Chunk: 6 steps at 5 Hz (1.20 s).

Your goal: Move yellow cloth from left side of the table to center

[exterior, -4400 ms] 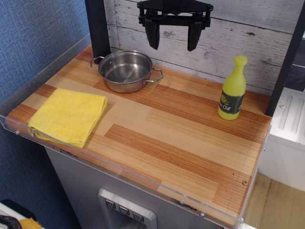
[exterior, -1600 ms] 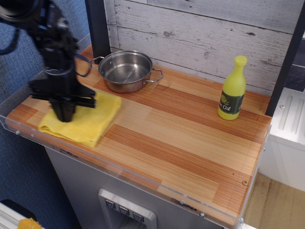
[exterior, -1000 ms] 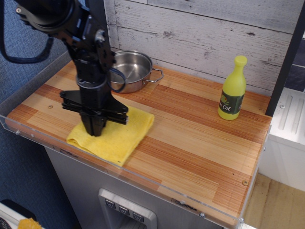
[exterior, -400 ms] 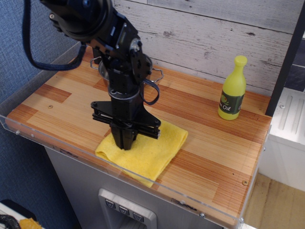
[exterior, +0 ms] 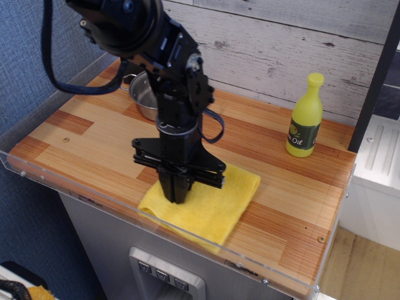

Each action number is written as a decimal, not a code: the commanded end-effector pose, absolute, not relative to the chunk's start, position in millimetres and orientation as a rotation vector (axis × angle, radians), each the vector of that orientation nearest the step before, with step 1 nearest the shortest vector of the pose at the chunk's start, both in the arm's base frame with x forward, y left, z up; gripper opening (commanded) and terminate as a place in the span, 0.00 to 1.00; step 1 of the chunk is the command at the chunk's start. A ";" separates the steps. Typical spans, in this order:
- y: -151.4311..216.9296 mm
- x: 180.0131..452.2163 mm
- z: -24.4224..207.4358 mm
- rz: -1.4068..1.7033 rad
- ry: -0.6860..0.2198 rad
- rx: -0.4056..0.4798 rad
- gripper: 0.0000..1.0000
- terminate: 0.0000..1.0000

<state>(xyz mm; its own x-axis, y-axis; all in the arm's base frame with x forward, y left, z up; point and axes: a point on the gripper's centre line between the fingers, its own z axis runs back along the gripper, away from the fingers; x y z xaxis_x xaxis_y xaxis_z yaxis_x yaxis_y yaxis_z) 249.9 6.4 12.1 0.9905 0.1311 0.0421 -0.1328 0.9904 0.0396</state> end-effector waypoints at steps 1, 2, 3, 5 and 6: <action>17.8 258.0 56.7 0.156 -0.150 0.051 1.00 0.00; 22.7 259.0 78.2 0.184 -0.200 0.039 1.00 0.00; 26.6 260.7 97.3 0.229 -0.215 0.018 1.00 0.00; 44.4 267.2 119.3 0.244 -0.244 0.062 1.00 0.00; 56.7 271.0 125.9 0.284 -0.258 0.045 1.00 0.00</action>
<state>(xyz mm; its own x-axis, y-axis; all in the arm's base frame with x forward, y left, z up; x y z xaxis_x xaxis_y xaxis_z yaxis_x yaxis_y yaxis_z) 272.0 57.9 110.5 0.9368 0.2795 0.2106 -0.2876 0.9577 0.0082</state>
